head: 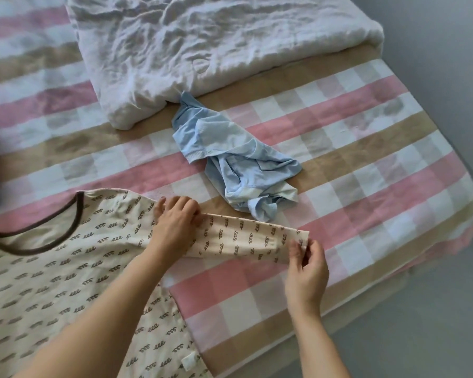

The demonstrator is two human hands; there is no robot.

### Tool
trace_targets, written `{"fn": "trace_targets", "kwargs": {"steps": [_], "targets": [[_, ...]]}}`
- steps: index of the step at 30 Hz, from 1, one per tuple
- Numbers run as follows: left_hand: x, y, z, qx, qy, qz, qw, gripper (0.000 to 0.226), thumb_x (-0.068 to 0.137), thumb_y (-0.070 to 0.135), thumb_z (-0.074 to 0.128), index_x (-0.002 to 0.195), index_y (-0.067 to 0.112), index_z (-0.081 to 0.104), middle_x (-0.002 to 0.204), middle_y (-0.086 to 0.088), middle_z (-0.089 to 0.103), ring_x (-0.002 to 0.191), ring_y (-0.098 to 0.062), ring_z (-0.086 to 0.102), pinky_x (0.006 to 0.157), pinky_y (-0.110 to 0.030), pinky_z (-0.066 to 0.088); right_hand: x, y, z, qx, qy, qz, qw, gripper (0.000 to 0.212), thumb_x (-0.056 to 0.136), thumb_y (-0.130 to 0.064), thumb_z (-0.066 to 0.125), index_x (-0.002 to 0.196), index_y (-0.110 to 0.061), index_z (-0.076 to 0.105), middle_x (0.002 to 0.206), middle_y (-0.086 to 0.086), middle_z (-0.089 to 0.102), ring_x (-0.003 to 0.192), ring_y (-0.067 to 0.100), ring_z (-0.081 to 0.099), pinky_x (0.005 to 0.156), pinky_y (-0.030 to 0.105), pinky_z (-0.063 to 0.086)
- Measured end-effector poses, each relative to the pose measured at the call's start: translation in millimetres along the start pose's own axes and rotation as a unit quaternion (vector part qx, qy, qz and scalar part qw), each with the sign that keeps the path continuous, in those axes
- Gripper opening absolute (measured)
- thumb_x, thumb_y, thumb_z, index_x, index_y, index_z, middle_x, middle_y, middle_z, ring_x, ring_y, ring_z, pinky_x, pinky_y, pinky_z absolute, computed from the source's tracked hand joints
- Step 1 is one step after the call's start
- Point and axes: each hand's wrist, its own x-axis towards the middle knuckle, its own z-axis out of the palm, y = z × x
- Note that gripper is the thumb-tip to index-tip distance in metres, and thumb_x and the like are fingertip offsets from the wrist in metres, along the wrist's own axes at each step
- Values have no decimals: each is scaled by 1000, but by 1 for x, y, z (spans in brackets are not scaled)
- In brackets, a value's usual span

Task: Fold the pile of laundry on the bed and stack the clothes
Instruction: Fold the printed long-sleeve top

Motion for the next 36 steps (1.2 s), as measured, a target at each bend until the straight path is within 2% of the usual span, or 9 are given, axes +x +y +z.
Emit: {"fn": "trace_targets", "kwargs": {"steps": [3, 7, 10, 13, 16, 20, 27, 31, 36], "targets": [[5, 12, -2, -18, 58, 21, 998, 29, 90, 31, 43, 77, 8, 57, 80, -7, 63, 88, -29, 59, 96, -48, 33, 7, -1, 2, 7, 30, -20, 999, 11, 90, -18, 56, 83, -12, 50, 69, -13, 55, 62, -9, 55, 50, 2, 36], [15, 18, 15, -11, 42, -15, 999, 15, 87, 21, 60, 81, 7, 60, 93, -10, 62, 99, -33, 55, 97, -47, 31, 21, 17, 11, -53, 16, 49, 997, 17, 90, -28, 58, 90, -11, 57, 76, 0, 63, 70, 19, 58, 56, 28, 40], [15, 19, 29, 12, 53, -36, 998, 20, 86, 30, 61, 90, 10, 60, 107, -9, 58, 104, -33, 51, 103, -45, 23, 26, 25, 15, -113, 31, 69, 991, 18, 89, -28, 60, 102, -17, 57, 86, -1, 65, 82, 27, 60, 61, 31, 37], [10, 23, 29, -25, 73, -82, 994, 33, 87, 36, 57, 113, 17, 57, 128, -6, 49, 120, -30, 42, 109, -41, 9, 25, 23, 15, -109, 56, 25, 992, 33, 86, -12, 61, 117, -12, 52, 100, 7, 61, 96, 34, 55, 73, 38, 44], [-10, 24, 13, -88, 124, -102, 983, 38, 87, 37, 48, 115, 13, 59, 124, -9, 54, 115, -32, 47, 105, -46, 24, 11, 9, 16, -114, 53, -91, 988, 38, 81, 4, 63, 118, 3, 52, 111, 22, 56, 106, 36, 47, 88, 30, 38], [-59, -1, -18, -139, 177, -132, 965, 37, 88, 31, 42, 111, 9, 61, 114, -7, 60, 107, -29, 53, 97, -39, 33, -42, -24, 43, -81, -78, -206, 972, 27, 82, 7, 60, 107, -3, 60, 106, 8, 57, 104, 23, 49, 91, 34, 41], [-165, -107, -66, -185, 222, -205, 935, 15, 83, -3, 61, 97, 2, 66, 95, -8, 63, 92, -23, 57, 84, -35, 48, -153, -72, 120, -63, -340, -224, 911, 23, 85, 5, 56, 95, -15, 64, 86, -13, 58, 88, 11, 58, 78, 32, 52], [-240, -173, -84, -166, 241, -281, 914, 14, 84, -1, 60, 94, 4, 67, 98, -6, 62, 97, -23, 54, 90, -23, 38, -212, -86, 158, -93, -395, -265, 874, 21, 86, 1, 56, 95, -15, 65, 86, -9, 62, 86, 10, 58, 76, 30, 50], [-326, -241, -94, -131, 244, -363, 890, 24, 78, -8, 62, 99, 2, 66, 104, -13, 61, 99, -32, 51, 88, -31, 36, -289, -102, 209, -110, -437, -293, 843, 19, 87, -2, 56, 94, -17, 66, 84, -12, 60, 85, 9, 57, 76, 24, 48]]}}
